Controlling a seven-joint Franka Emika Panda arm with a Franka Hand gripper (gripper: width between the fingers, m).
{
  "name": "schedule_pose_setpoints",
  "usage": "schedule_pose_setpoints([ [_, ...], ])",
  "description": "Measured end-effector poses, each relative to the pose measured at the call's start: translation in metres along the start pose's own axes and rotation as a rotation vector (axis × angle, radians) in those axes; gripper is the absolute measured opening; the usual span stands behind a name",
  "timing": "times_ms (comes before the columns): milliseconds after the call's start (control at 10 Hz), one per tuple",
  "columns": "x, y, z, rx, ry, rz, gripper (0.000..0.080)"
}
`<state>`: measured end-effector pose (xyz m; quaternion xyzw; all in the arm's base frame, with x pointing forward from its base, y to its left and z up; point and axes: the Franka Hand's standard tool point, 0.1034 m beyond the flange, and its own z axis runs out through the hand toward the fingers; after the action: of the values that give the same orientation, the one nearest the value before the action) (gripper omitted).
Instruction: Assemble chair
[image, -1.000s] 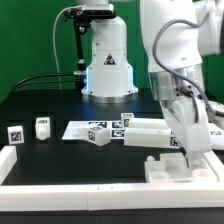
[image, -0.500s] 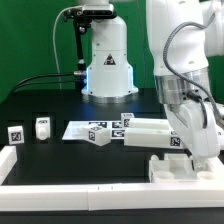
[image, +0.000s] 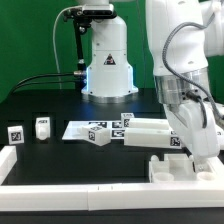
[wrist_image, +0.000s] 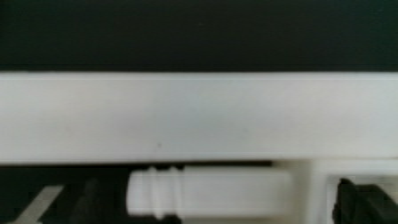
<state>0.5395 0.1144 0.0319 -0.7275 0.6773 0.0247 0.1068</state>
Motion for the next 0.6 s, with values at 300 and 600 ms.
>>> schedule_pose_setpoints([
  [300, 0.014, 0.002, -0.032, 0.028, -0.004, -0.071, 0.0648],
  [600, 0.013, 0.004, -0.029, 0.024, -0.004, -0.072, 0.0648],
])
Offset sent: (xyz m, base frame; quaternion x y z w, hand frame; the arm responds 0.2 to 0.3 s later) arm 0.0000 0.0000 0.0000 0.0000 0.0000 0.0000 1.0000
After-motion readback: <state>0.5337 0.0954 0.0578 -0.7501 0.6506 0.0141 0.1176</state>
